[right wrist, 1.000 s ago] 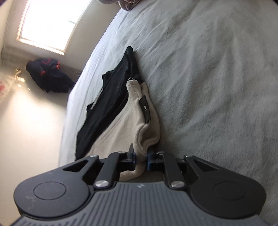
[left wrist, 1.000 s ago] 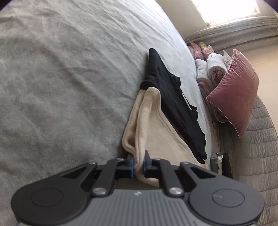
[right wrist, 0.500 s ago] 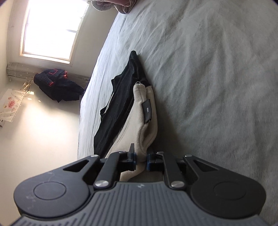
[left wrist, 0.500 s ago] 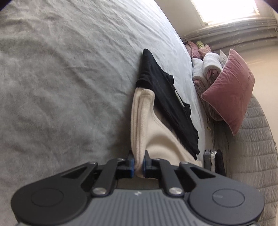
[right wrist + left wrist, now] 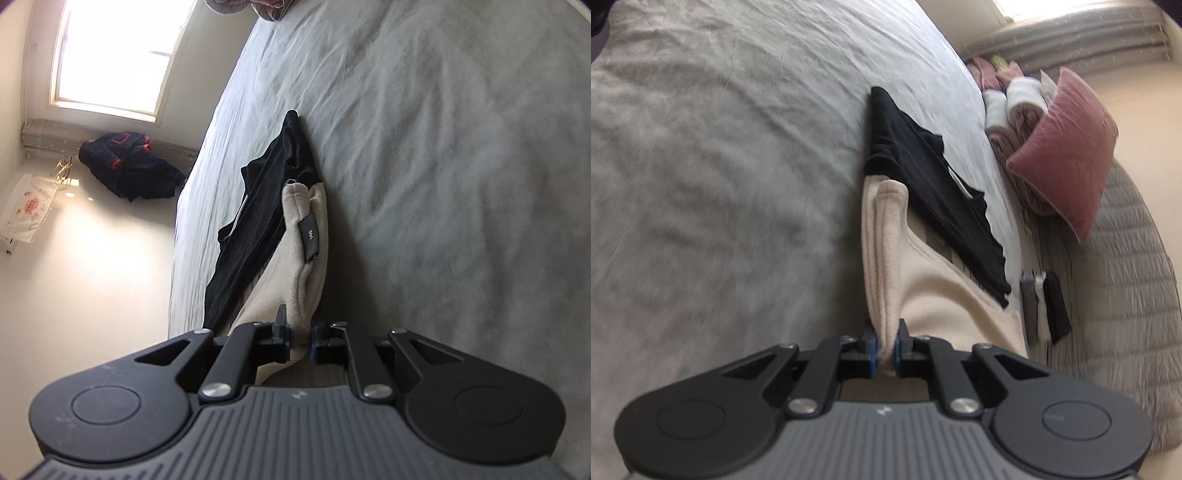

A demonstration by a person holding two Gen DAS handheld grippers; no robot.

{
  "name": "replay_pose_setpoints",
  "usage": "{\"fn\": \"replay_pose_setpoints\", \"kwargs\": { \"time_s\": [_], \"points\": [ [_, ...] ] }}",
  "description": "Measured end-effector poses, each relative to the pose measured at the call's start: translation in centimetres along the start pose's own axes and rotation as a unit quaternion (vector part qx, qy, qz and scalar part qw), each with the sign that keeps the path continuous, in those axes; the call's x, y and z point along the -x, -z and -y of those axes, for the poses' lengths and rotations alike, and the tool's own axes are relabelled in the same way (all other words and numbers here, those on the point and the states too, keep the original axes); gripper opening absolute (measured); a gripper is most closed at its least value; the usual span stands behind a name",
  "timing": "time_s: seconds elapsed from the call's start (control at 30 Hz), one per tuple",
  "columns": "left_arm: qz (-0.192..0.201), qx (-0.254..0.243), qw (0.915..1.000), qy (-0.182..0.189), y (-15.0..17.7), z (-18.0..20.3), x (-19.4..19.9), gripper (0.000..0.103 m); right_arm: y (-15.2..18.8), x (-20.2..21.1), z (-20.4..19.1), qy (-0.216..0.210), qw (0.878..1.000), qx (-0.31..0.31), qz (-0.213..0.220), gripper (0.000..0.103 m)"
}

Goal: Fold clothes

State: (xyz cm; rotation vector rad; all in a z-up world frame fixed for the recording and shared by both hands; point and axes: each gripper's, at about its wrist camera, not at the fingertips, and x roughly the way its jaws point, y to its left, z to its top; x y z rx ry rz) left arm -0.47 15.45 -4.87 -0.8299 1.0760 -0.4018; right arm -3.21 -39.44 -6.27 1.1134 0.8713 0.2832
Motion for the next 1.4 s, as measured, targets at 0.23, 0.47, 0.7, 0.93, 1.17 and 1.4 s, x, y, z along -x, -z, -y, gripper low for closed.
{"fn": "replay_pose_setpoints", "kwargs": {
  "time_s": [0.23,0.47,0.7,0.93,1.17,1.4],
  "points": [
    [-0.030,-0.031,0.9991,-0.003,2.1,-0.6,0.7,0.009,1.6,0.9,0.2,0.028,0.999,0.017,-0.032,0.012],
    [-0.037,-0.036,0.9984,-0.024,1.6,-1.5,-0.7,0.014,1.4,-0.7,-0.3,0.075,0.993,0.082,-0.037,0.021],
    [0.030,-0.075,0.9957,-0.045,0.1,-0.5,0.2,0.040,1.1,0.3,-1.9,0.101,0.982,0.155,0.021,0.046],
    [0.101,-0.126,0.9831,-0.086,-1.2,1.0,-0.2,0.040,0.3,-2.5,-3.2,0.120,0.967,0.214,0.069,0.046],
    [0.147,-0.183,0.9638,-0.126,-1.0,2.5,-1.9,0.016,0.5,-5.0,-3.1,0.136,0.951,0.265,0.087,0.038],
    [0.190,-0.209,0.9530,-0.109,-0.3,2.3,-0.8,0.006,1.5,-4.1,-2.6,0.123,0.939,0.292,0.132,0.009]
  ]
}}
